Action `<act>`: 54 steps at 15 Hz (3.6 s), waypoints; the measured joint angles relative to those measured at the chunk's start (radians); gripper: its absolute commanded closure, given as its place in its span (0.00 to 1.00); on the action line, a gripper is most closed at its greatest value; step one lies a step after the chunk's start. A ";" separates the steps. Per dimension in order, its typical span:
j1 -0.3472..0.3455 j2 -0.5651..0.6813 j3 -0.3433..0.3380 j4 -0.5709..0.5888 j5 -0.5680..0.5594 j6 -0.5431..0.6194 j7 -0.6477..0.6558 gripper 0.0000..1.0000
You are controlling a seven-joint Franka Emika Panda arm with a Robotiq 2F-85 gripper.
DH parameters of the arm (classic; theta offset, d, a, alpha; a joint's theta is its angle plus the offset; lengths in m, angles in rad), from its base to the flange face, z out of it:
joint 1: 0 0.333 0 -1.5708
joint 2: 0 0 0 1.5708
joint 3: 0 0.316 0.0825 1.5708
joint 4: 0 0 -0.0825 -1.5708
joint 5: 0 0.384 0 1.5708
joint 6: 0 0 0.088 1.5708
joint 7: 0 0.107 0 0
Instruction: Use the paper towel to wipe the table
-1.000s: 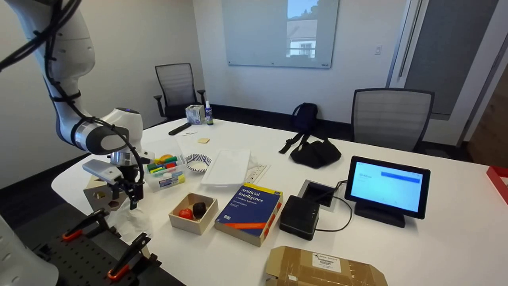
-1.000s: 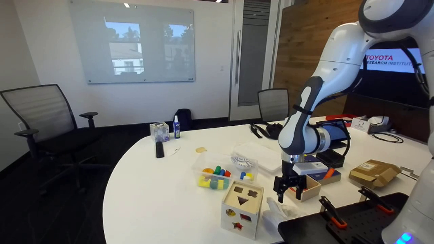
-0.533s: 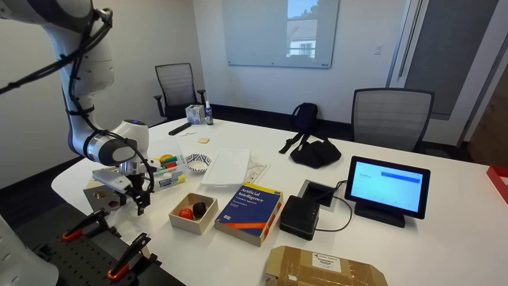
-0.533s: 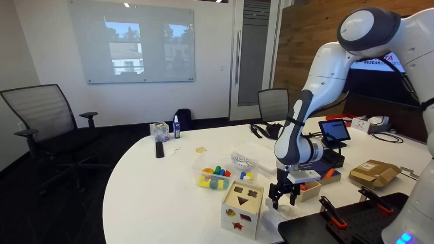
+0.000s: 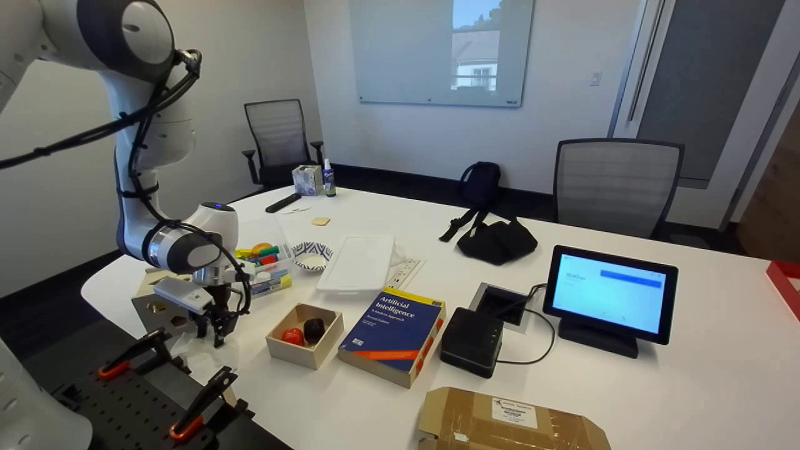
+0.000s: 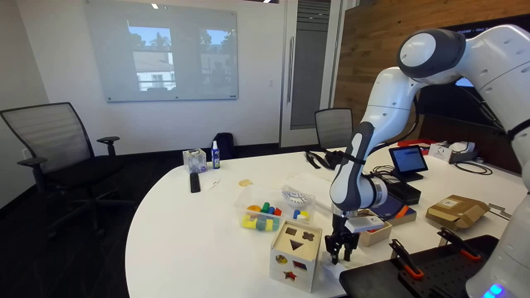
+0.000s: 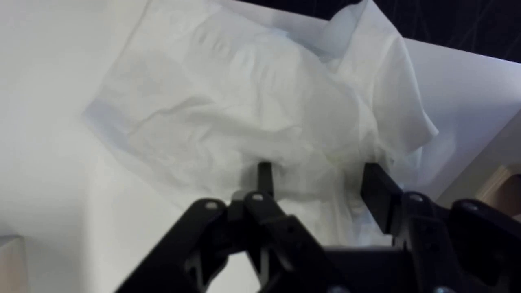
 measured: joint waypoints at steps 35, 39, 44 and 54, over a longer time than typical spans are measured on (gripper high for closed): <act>0.014 0.090 -0.131 0.236 0.020 0.263 0.234 1.00; 0.008 0.110 -0.110 0.258 0.020 0.227 0.234 1.00; 0.009 0.100 -0.118 0.261 0.020 0.172 0.233 1.00; 0.211 0.090 -0.309 0.261 0.042 0.182 0.330 1.00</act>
